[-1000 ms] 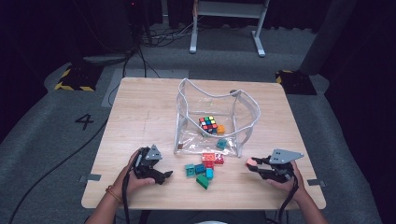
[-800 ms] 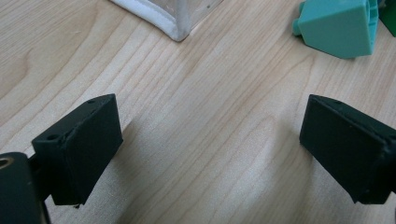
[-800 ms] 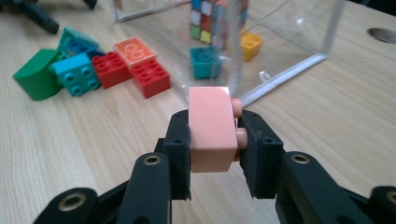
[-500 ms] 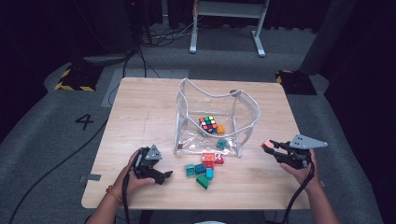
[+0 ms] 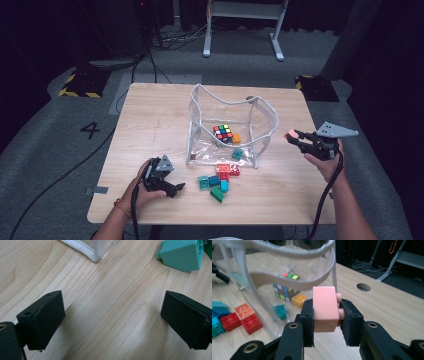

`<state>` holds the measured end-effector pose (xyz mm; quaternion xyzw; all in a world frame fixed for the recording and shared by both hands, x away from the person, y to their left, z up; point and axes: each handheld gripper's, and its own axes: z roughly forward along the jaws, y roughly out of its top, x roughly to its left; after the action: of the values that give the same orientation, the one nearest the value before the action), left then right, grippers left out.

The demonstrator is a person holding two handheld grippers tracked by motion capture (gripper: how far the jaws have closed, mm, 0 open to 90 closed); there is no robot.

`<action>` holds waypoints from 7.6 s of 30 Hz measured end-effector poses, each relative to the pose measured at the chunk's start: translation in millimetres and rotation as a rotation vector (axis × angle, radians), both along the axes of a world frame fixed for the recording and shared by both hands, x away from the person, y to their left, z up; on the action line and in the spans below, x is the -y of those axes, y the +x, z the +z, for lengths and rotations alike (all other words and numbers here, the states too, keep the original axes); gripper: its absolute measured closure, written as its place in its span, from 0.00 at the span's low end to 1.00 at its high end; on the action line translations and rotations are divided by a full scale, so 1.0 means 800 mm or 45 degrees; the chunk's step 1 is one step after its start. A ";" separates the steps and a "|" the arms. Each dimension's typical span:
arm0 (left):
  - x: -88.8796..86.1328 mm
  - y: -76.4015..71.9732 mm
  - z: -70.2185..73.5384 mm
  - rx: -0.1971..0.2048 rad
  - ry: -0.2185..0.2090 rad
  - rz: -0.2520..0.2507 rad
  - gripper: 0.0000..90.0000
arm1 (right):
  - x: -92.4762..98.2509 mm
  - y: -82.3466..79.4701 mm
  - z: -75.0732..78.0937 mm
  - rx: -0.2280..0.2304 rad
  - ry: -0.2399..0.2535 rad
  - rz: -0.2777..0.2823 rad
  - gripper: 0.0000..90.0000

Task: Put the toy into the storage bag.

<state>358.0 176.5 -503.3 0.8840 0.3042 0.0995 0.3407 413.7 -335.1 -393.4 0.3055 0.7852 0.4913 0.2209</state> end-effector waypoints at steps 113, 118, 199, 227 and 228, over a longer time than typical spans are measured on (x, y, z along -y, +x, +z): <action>-0.002 -0.004 0.000 0.003 -0.001 0.024 0.06 | -0.126 0.054 0.123 -0.020 -0.241 0.192 0.37; -0.002 -0.005 0.000 0.003 -0.001 0.029 0.06 | -0.111 0.033 0.128 0.028 -0.199 0.167 0.37; -0.002 -0.004 0.000 0.002 -0.001 0.027 0.06 | -0.194 -0.019 -0.127 -0.190 -0.272 0.450 0.42; -0.002 -0.005 0.000 -0.001 -0.003 0.024 0.06 | -0.152 -0.034 -0.118 -0.173 -0.247 0.472 0.65; -0.002 -0.005 0.000 -0.001 -0.003 0.024 0.06 | -0.148 -0.035 -0.116 -0.166 -0.249 0.469 0.65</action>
<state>354.2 178.5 -503.4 0.8807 0.3128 0.1021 0.3407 385.8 -217.1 -486.2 0.1651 0.8842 0.4242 0.1049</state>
